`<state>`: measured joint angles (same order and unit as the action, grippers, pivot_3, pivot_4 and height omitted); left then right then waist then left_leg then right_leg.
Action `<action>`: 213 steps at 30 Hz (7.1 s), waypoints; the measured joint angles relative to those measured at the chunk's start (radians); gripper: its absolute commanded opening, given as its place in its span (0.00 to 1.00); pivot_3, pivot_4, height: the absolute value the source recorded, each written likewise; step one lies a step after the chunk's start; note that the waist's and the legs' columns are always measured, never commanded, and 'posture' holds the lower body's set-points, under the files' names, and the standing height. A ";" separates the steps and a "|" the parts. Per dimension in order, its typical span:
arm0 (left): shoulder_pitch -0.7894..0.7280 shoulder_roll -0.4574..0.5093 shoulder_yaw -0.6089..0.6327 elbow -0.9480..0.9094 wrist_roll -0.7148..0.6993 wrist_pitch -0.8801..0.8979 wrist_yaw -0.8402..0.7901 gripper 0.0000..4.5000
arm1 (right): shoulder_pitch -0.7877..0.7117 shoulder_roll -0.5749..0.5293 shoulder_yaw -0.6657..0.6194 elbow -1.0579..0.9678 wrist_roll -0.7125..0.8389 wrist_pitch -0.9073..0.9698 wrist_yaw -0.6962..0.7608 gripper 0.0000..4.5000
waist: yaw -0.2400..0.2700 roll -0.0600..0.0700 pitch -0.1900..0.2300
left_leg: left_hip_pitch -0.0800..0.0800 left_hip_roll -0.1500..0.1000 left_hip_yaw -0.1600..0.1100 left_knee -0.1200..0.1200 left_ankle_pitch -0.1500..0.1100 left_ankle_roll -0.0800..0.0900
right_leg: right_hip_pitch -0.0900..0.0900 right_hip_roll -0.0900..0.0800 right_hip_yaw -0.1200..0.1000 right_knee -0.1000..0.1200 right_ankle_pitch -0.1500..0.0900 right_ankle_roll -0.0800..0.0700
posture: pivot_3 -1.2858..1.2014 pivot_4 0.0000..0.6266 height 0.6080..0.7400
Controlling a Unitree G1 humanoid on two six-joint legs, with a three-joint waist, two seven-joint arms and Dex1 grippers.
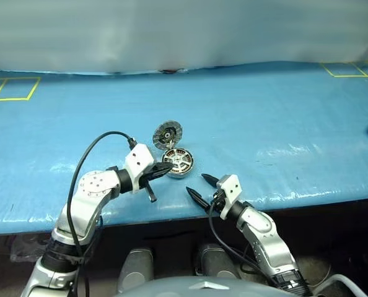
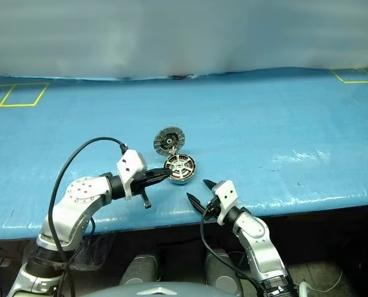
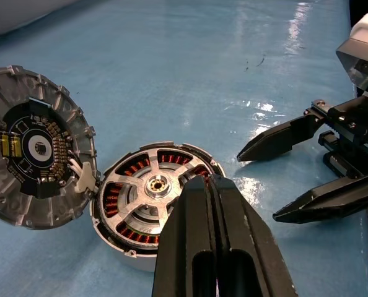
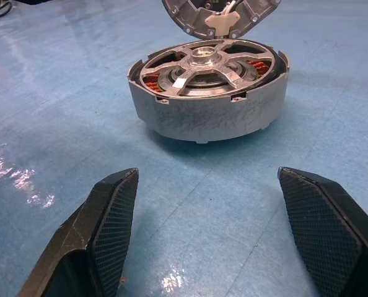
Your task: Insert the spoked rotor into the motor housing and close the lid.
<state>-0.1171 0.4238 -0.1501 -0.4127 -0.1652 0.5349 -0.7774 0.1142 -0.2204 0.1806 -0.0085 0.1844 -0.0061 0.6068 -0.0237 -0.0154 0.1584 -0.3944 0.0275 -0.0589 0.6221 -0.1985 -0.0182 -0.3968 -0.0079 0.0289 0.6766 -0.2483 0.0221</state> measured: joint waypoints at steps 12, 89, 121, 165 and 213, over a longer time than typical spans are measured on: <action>0.131 -0.069 -0.067 0.086 0.071 -0.242 0.150 0.01 | 0.053 0.022 0.002 -0.068 -0.006 0.042 -0.074 0.84 | 0.002 0.000 0.000 | -0.001 0.000 0.000 -0.001 0.000 0.000 | -0.001 0.000 0.000 -0.001 0.000 0.000 | 0.52 0.24 1.00; 0.303 -0.133 -0.047 0.209 -0.012 -0.414 0.184 0.00 | -0.418 0.132 0.128 -0.098 -0.076 0.642 -0.246 0.00 | -0.013 0.002 0.001 | -0.007 0.000 0.001 -0.006 -0.001 -0.002 | -0.007 0.000 -0.001 -0.005 0.000 0.000 | 0.52 0.24 1.00; 0.276 -0.146 -0.047 0.211 -0.012 -0.406 0.204 0.00 | -0.330 -0.163 0.166 -0.477 0.035 0.618 -0.010 0.00 | -0.012 0.003 0.001 | -0.017 0.000 0.000 -0.005 -0.001 -0.002 | -0.013 0.000 -0.002 -0.013 0.003 0.005 | 0.52 0.24 1.00; -0.817 -0.093 0.172 1.473 -0.077 -0.307 -0.348 0.00 | -0.016 -0.098 0.155 -0.564 -0.103 0.516 -0.220 0.00 | -0.013 0.001 0.001 | -0.021 -0.002 -0.001 0.004 -0.001 -0.002 | -0.010 -0.001 -0.003 -0.014 0.011 0.018 | 0.52 0.24 1.00; -0.751 -0.147 -0.083 1.282 0.089 -0.409 -0.709 0.00 | 0.089 0.002 0.078 -0.438 -0.108 0.314 -0.296 0.00 | -0.012 0.001 0.001 | -0.020 -0.002 -0.001 0.007 -0.001 -0.001 | -0.010 0.000 -0.002 -0.010 0.011 0.017 | 0.52 0.24 1.00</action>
<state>-0.8681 0.2772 -0.2330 0.8690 -0.0764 0.1257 -1.4861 0.2030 -0.2183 0.2581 -0.4468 0.0765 0.3077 0.3111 -0.0356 -0.0145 0.1589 -0.4140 0.0256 -0.0600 0.6286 -0.1993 -0.0195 -0.4068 -0.0077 0.0271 0.6667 -0.2370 0.0392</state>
